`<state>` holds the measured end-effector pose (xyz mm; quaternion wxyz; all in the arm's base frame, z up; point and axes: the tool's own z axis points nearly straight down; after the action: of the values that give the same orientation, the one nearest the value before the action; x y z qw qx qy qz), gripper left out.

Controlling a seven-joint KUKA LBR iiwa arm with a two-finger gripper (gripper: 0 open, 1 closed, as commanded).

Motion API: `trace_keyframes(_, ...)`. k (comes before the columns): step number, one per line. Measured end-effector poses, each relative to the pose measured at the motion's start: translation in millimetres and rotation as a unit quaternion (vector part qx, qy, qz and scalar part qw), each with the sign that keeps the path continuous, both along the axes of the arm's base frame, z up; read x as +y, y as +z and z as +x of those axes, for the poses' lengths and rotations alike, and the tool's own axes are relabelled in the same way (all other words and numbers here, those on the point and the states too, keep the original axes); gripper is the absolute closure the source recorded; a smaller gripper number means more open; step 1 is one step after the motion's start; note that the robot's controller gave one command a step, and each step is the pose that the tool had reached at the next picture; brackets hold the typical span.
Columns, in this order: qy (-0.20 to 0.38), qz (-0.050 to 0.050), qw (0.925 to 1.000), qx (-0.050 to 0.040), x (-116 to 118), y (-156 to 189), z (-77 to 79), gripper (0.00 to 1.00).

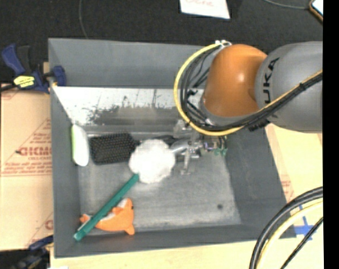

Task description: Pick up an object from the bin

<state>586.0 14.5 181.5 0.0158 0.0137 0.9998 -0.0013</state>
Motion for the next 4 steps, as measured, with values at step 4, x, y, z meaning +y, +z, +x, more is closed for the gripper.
trace_keyframes(4,0.175,-0.005,0.9845,0.0003,9,-8,-1.9,0.00)
